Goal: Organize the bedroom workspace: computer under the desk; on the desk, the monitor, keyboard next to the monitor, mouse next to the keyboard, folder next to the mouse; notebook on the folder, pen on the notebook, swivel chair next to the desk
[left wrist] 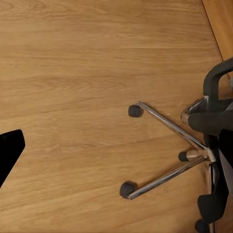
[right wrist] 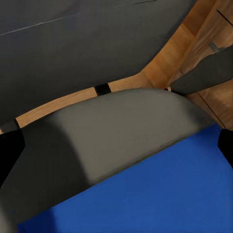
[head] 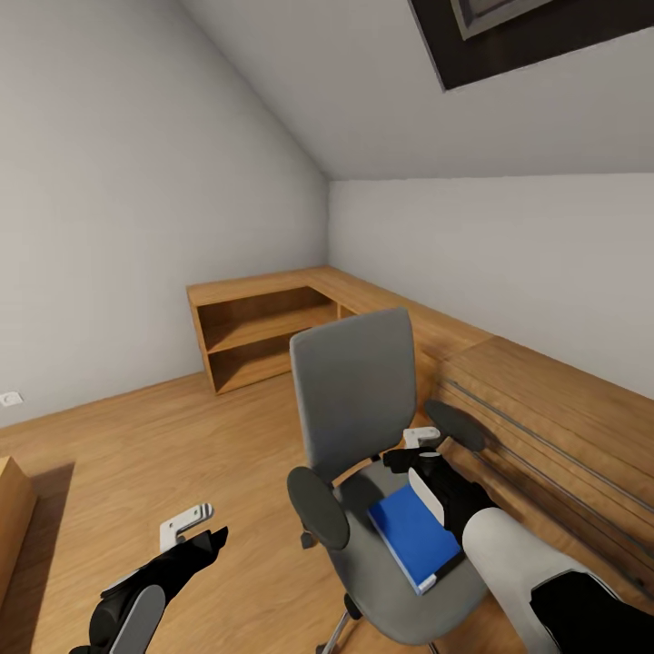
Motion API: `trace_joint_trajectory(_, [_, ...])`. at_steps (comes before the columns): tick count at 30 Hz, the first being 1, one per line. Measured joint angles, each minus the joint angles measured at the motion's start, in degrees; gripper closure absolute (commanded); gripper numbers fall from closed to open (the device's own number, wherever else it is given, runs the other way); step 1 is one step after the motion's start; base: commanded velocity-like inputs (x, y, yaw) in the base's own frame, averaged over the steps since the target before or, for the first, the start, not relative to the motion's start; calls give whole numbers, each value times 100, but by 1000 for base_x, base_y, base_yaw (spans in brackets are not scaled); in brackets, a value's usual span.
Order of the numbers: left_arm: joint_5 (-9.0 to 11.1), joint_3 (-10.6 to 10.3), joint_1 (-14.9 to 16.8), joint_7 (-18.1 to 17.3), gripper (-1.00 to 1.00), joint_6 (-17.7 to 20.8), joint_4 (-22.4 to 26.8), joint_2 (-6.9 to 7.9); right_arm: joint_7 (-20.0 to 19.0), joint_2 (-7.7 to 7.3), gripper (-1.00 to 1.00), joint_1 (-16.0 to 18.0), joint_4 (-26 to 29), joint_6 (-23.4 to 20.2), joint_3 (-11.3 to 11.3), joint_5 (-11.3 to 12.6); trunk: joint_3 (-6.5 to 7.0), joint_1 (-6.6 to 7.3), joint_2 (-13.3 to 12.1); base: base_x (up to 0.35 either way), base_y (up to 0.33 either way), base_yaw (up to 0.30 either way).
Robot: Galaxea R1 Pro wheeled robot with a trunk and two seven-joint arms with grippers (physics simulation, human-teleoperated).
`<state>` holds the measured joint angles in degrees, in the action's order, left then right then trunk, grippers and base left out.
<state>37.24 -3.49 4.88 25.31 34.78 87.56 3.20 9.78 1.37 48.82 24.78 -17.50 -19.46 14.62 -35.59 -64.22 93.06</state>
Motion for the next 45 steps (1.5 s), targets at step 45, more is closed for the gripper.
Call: trace_joint_trajectory(45, [-13,23,0,38,-100,-20,34,0,0,0,-100,0,0,0,0,-2,-790,-966,1764,0,0,0])
